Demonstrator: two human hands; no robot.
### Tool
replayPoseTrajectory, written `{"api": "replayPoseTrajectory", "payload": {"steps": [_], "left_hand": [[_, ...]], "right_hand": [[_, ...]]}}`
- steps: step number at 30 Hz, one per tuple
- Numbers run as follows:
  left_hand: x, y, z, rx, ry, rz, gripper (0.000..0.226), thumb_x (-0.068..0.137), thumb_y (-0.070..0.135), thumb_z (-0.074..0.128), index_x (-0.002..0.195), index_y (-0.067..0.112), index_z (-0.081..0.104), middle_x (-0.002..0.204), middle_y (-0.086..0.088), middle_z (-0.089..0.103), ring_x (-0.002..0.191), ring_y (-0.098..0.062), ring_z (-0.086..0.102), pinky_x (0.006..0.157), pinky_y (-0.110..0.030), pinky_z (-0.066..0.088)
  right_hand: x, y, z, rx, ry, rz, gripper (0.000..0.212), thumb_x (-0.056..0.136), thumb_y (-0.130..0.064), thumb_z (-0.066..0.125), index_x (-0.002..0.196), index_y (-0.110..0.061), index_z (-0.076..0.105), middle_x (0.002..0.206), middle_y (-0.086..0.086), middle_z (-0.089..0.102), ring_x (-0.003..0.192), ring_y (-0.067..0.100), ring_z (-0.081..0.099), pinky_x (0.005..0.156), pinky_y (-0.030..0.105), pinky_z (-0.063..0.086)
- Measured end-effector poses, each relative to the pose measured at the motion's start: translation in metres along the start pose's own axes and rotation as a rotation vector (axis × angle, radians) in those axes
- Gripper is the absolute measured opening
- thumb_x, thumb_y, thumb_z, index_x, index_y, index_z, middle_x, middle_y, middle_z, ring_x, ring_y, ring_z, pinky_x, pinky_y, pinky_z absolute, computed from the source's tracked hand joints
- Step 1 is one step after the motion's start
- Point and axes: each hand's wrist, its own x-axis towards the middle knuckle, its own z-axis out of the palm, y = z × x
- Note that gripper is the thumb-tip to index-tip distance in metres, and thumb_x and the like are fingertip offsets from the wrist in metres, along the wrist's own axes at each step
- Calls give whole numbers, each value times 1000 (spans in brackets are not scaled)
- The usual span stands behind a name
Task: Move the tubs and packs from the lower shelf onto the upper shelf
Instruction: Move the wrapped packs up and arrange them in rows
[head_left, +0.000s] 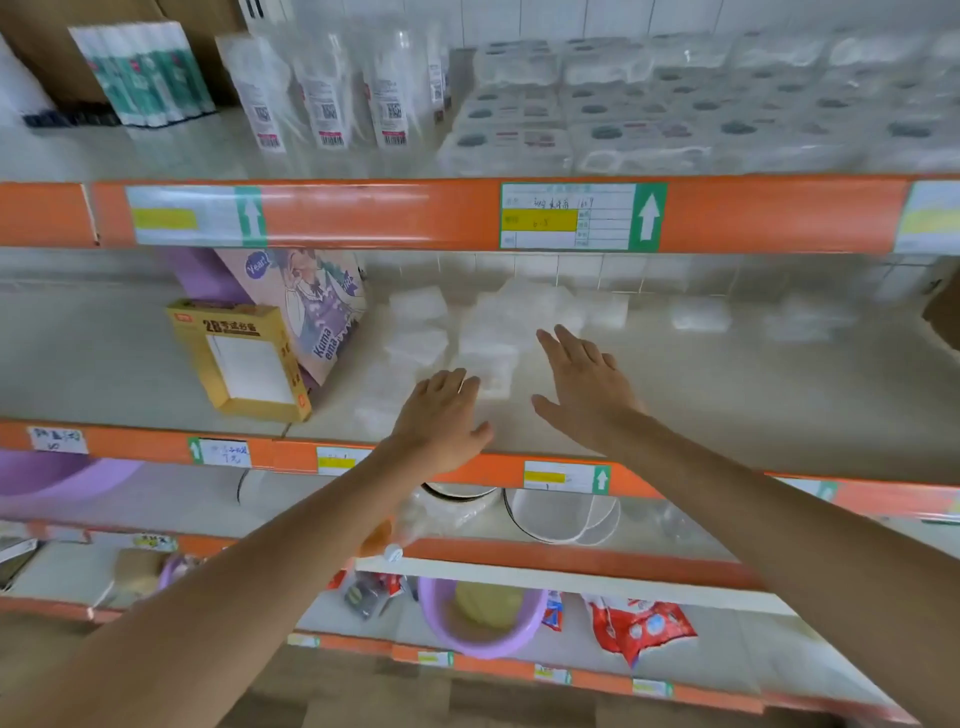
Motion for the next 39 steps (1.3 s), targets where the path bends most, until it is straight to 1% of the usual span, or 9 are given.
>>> {"api": "replayPoseTrajectory", "payload": {"steps": [4, 8, 12, 15, 21, 26, 31, 34, 39], "left_hand": [[33, -4, 15, -8, 71, -10, 62, 99, 37, 45, 150, 8, 25, 153, -12, 31, 139, -28, 31, 112, -37, 25], [49, -8, 32, -10, 101, -37, 57, 96, 38, 48, 145, 12, 34, 143, -13, 36, 133, -31, 33, 108, -36, 26], [56, -15, 39, -4, 193, -34, 48, 93, 36, 57, 133, 10, 51, 127, -18, 47, 118, -37, 45, 99, -40, 34], [58, -19, 38, -12, 209, -22, 45, 93, 37, 61, 127, 9, 56, 123, -17, 48, 115, -35, 47, 98, -41, 35], [57, -20, 35, -79, 174, 15, 47, 94, 43, 58, 128, 11, 50, 140, -12, 42, 128, -29, 43, 103, -37, 34], [46, -17, 33, -152, 108, 32, 48, 93, 41, 62, 124, 8, 46, 127, -9, 51, 119, -27, 47, 93, -37, 43], [36, -19, 20, -236, 16, 25, 56, 85, 40, 73, 124, 12, 45, 128, -4, 51, 118, -23, 48, 91, -38, 44], [26, -15, 14, -228, 35, 5, 70, 79, 43, 77, 134, 15, 45, 131, -2, 53, 119, -21, 49, 92, -35, 43], [4, 0, 3, -207, 75, 57, 67, 78, 47, 76, 135, 20, 51, 129, 3, 54, 121, -17, 45, 92, -28, 38]], "right_hand": [[42, 2, 13, -23, 70, -34, 78, 98, -44, 47, 156, -14, 4, 164, 11, 0, 148, 28, 9, 118, 39, 13], [72, 3, 22, -72, 60, -74, 74, 99, -45, 43, 156, -12, 7, 164, 11, 1, 149, 28, 5, 119, 40, 11], [78, 6, 34, -17, 97, -67, 61, 101, -42, 41, 152, -14, 23, 162, 7, 16, 148, 24, 14, 118, 38, 15], [81, 7, 33, 73, 134, -44, 55, 102, -39, 44, 149, -15, 32, 160, 4, 25, 147, 22, 20, 116, 35, 18], [88, 5, 25, 148, 156, -45, 46, 97, -30, 57, 138, -16, 44, 142, 0, 46, 132, 21, 39, 106, 29, 24], [82, 5, 17, 164, 126, -28, 54, 93, -33, 63, 140, -18, 40, 139, 4, 45, 127, 24, 44, 106, 31, 26], [56, 13, 13, 168, 103, -5, 60, 88, -38, 66, 139, -17, 41, 135, 5, 45, 125, 24, 46, 105, 32, 31], [35, 16, 9, 197, 76, 28, 62, 84, -37, 69, 137, -18, 43, 134, 4, 45, 123, 24, 47, 104, 32, 33], [-6, 17, 0, 227, 72, 64, 64, 79, -33, 72, 135, -18, 45, 131, 5, 47, 122, 25, 47, 100, 32, 35]]}}
